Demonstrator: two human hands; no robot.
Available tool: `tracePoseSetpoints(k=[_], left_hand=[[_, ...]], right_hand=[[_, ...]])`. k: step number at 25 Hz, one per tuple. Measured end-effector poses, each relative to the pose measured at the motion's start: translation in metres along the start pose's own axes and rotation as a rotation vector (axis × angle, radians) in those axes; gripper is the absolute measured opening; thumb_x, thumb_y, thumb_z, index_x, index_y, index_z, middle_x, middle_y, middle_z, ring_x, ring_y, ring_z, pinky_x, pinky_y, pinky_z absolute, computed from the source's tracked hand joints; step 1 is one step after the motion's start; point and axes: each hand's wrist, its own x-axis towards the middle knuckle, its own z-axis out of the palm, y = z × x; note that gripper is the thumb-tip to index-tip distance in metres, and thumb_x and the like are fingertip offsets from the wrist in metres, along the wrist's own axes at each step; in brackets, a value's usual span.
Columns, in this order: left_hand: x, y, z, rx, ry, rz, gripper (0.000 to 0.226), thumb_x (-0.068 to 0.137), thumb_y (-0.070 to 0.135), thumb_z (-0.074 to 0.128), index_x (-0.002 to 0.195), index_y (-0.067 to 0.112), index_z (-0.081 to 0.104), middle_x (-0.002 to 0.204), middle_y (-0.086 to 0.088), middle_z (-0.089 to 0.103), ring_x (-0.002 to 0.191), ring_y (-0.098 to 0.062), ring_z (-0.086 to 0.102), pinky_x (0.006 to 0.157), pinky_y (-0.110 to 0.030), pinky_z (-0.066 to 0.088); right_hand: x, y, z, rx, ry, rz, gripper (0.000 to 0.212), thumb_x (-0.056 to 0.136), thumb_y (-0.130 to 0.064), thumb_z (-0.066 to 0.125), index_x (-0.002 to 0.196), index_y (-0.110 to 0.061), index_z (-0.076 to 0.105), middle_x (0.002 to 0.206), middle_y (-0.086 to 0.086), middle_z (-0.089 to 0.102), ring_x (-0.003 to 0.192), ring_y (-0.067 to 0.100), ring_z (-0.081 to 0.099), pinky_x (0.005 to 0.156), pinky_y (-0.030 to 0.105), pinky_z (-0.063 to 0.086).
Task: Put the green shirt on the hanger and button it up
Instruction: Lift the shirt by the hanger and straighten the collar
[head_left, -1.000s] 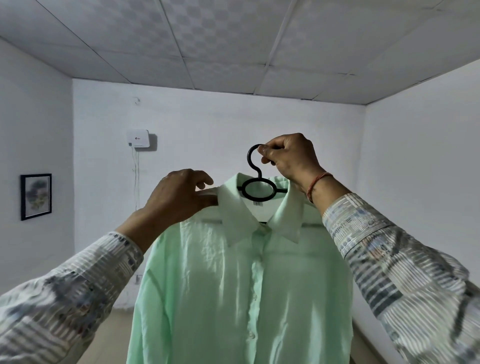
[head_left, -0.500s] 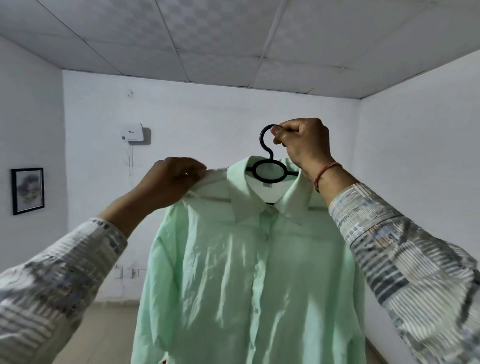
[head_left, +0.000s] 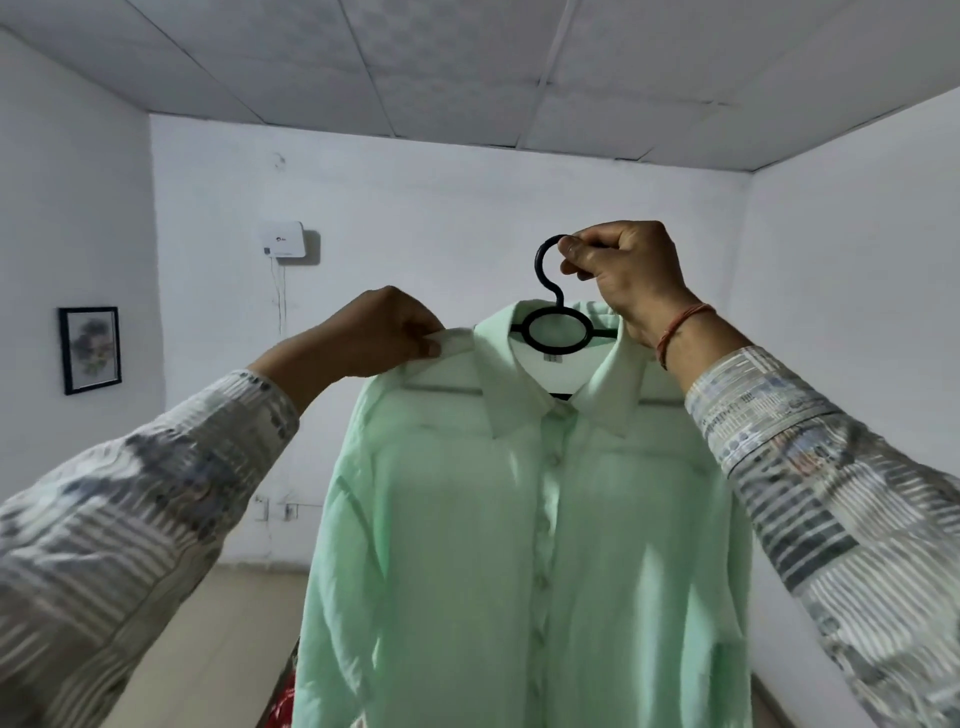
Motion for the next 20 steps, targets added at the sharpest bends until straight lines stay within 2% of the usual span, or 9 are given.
tracePoseSetpoints(k=[2,4,7,9,11,14,17,20], left_hand=[[0.001,0.011,0.004,0.109,-0.024,-0.020,0.016,0.081,0.024,0.091,0.092,0.030,0.080,0.079,0.014,0.070,0.079,-0.012,0.063,0.065,-0.020,0.045],[0.000,0.018,0.007,0.152,-0.044,-0.046,0.026,0.071,0.029,0.097,0.091,0.029,0.080,0.077,0.016,0.069,0.075,-0.010,0.062,0.063,-0.021,0.043],[-0.001,0.023,0.011,0.019,-0.076,-0.062,0.054,0.065,0.036,0.102,0.112,0.027,0.079,0.102,0.013,0.077,0.093,-0.011,0.071,0.081,-0.026,0.054],[-0.003,0.034,0.015,-0.303,-0.086,-0.077,0.062,0.070,0.032,0.100,0.126,0.022,0.075,0.111,0.010,0.080,0.104,-0.008,0.076,0.094,-0.026,0.057],[-0.002,0.048,0.024,-0.551,-0.020,-0.076,0.046,0.084,0.032,0.092,0.124,0.017,0.077,0.108,0.005,0.083,0.101,-0.010,0.077,0.097,-0.030,0.059],[0.005,0.071,0.038,-0.581,0.145,-0.049,0.018,0.097,0.034,0.079,0.105,0.019,0.083,0.095,-0.004,0.081,0.086,-0.017,0.073,0.084,-0.034,0.056],[0.007,0.088,0.044,-0.674,0.242,-0.099,0.011,0.100,0.021,0.076,0.098,0.013,0.083,0.094,-0.006,0.085,0.086,-0.022,0.082,0.092,-0.040,0.066],[0.002,0.092,0.046,-0.730,0.297,-0.150,0.009,0.098,0.018,0.077,0.093,0.012,0.082,0.087,-0.005,0.084,0.079,-0.025,0.082,0.092,-0.047,0.066]], right_hand=[[-0.004,0.004,-0.003,0.002,-0.006,0.008,0.010,0.088,-0.031,0.083,0.084,-0.022,0.084,0.077,-0.002,0.082,0.078,0.019,0.075,0.089,0.042,0.065],[-0.008,0.006,-0.005,0.015,-0.016,0.012,0.010,0.089,-0.030,0.083,0.085,-0.021,0.084,0.078,-0.001,0.082,0.084,0.028,0.078,0.089,0.043,0.065],[-0.011,0.012,-0.006,0.044,-0.023,0.024,0.009,0.089,-0.029,0.083,0.085,-0.021,0.085,0.077,0.000,0.082,0.090,0.034,0.078,0.090,0.047,0.065],[-0.015,0.013,-0.007,0.063,-0.034,0.028,0.011,0.088,-0.030,0.083,0.085,-0.020,0.085,0.077,0.000,0.082,0.091,0.034,0.078,0.090,0.048,0.064],[-0.018,0.013,-0.004,0.074,-0.059,0.036,0.013,0.088,-0.030,0.083,0.086,-0.018,0.085,0.078,0.000,0.082,0.089,0.030,0.079,0.090,0.046,0.064],[-0.028,0.008,0.006,0.094,-0.115,0.035,0.012,0.089,-0.029,0.083,0.089,-0.017,0.085,0.080,-0.001,0.082,0.082,0.014,0.077,0.087,0.037,0.064],[-0.036,0.001,0.013,0.106,-0.159,0.011,0.011,0.089,-0.029,0.083,0.091,-0.018,0.086,0.080,-0.003,0.082,0.077,0.005,0.075,0.082,0.028,0.060],[-0.041,-0.004,0.008,0.111,-0.198,0.015,0.015,0.094,-0.033,0.079,0.095,-0.019,0.084,0.085,-0.008,0.080,0.078,0.001,0.070,0.081,0.023,0.055]])
